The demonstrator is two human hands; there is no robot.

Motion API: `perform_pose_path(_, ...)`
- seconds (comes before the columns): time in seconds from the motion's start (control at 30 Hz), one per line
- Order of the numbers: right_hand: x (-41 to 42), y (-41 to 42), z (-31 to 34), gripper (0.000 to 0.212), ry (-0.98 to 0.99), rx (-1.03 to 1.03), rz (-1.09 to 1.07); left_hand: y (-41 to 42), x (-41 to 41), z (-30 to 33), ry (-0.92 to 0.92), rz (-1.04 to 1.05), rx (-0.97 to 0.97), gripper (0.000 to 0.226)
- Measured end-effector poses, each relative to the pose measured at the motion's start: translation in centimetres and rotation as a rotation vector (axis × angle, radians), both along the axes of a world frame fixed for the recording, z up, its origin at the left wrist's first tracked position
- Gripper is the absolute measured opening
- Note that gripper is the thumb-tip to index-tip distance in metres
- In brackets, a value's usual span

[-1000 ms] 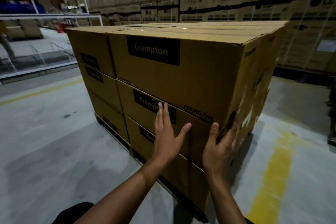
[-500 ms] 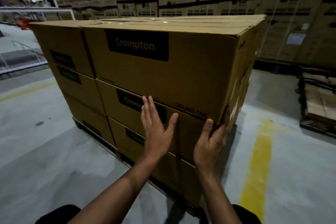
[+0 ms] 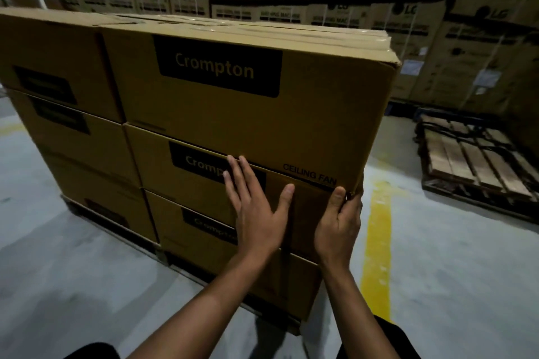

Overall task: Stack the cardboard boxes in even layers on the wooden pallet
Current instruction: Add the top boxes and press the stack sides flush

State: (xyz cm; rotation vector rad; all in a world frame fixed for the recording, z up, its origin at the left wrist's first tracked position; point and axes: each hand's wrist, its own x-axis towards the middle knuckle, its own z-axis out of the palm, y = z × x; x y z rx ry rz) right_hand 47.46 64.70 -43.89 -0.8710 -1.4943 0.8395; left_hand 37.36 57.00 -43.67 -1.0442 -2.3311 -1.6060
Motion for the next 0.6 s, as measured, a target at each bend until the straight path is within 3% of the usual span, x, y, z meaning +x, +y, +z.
perform_pose_path(0.3,0.6,-0.2,0.4,0.062,-0.035,-0.002,-0.016,-0.7,0.4,-0.3,0.022,-0.045,-0.045,0.106)
perform_pose_path(0.6,2.4,-1.0,1.5,0.061,0.008,-0.064,0.097,-3.3,-2.3,-0.4,0.002,-0.04,-0.016,0.091)
